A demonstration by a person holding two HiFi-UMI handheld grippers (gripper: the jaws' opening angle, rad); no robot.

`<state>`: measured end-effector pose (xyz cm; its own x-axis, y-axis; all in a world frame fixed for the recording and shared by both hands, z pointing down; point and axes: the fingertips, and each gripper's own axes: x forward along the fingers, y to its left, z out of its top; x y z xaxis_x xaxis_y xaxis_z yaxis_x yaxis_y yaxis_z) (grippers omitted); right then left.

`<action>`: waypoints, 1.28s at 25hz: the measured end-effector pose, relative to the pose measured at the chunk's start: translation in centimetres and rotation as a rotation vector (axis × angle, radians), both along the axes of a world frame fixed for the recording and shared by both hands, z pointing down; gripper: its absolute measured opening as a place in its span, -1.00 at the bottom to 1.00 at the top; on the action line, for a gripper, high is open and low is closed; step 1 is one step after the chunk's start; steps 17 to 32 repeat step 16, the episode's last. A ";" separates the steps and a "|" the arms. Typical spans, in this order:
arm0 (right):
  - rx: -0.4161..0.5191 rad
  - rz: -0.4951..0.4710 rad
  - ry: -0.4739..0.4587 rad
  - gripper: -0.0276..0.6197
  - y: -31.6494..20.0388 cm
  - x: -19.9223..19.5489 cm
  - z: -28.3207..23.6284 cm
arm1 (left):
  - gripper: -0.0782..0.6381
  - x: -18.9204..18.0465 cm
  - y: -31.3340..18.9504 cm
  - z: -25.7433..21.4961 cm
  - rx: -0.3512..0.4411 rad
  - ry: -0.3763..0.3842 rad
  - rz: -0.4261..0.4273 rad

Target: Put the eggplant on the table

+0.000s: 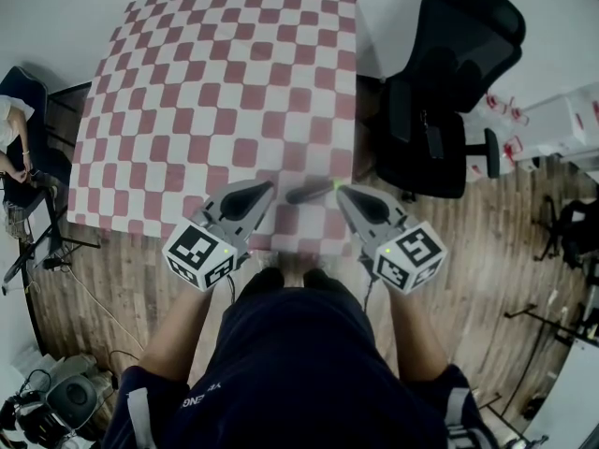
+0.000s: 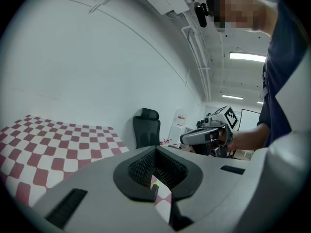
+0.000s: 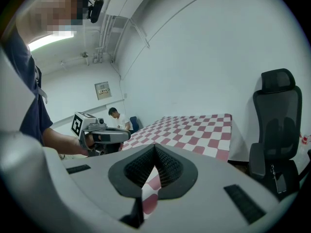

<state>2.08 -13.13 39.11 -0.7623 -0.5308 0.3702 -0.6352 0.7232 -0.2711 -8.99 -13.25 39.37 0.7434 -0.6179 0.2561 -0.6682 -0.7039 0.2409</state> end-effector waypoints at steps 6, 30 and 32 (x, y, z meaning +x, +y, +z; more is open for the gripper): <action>-0.011 0.009 0.004 -0.87 -0.3 0.3 0.1 | -0.71 0.2 0.1 0.1 0.002 -0.004 0.002; -0.015 0.015 -0.001 -0.87 -0.6 0.4 -0.1 | -0.71 0.5 -0.2 0.2 0.002 -0.012 0.013; -0.015 0.015 -0.001 -0.87 -0.6 0.4 -0.1 | -0.71 0.5 -0.2 0.2 0.002 -0.012 0.013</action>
